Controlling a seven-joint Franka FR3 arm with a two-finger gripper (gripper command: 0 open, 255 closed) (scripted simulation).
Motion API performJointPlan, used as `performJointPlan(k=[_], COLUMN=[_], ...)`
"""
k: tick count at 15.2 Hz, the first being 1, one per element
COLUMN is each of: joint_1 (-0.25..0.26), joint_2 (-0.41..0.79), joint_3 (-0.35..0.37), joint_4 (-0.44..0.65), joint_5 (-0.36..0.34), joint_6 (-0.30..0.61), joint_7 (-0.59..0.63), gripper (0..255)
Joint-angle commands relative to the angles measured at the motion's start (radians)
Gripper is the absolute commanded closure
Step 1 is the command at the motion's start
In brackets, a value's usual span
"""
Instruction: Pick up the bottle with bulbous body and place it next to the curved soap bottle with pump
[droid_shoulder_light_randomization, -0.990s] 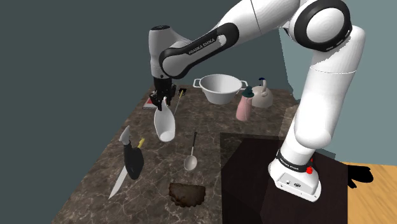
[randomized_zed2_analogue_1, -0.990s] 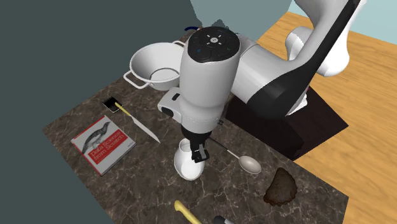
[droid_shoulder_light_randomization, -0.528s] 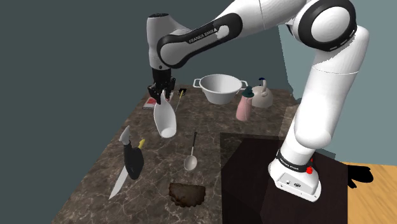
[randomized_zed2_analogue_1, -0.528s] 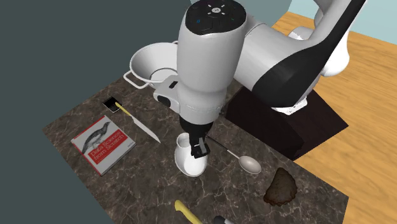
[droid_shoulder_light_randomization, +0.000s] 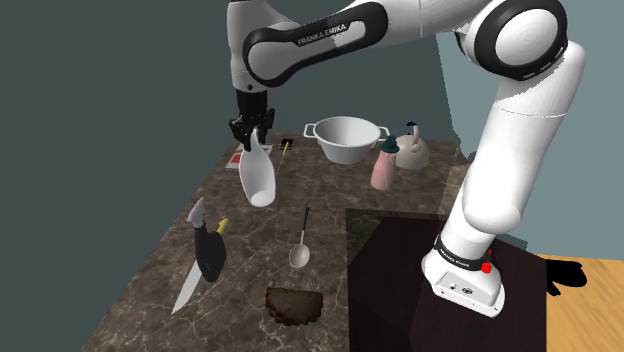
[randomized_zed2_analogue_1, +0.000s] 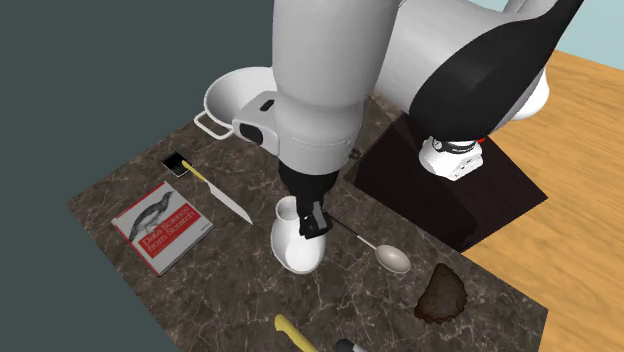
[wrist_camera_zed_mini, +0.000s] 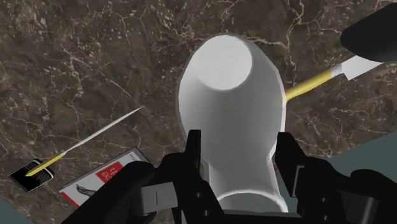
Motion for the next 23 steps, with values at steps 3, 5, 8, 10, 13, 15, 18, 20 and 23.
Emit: performJointPlan(k=[3, 5, 8, 10, 13, 15, 18, 20, 23], joint_1=[0.000, 0.001, 0.001, 0.002, 0.003, 0.003, 0.005, 0.006, 0.009], joint_2=[-0.006, -0.007, -0.008, -0.007, -0.003, 0.000, 0.008, 0.014, 0.026], joint_3=[0.001, 0.001, 0.001, 0.002, 0.002, 0.003, 0.004, 0.005, 0.006], joint_4=[0.046, 0.071, 0.111, 0.139, 0.184, 0.215, 0.265, 0.301, 0.357], joint_5=[0.003, 0.004, 0.005, 0.005, 0.004, 0.004, 0.002, 0.000, -0.004], joint_6=[-0.052, -0.078, -0.118, -0.145, -0.187, -0.215, -0.257, -0.286, -0.331], joint_7=[-0.003, -0.004, -0.006, -0.007, -0.008, -0.009, -0.009, -0.009, -0.008], gripper=[255, 255, 255, 255, 255, 255, 255, 255, 255])
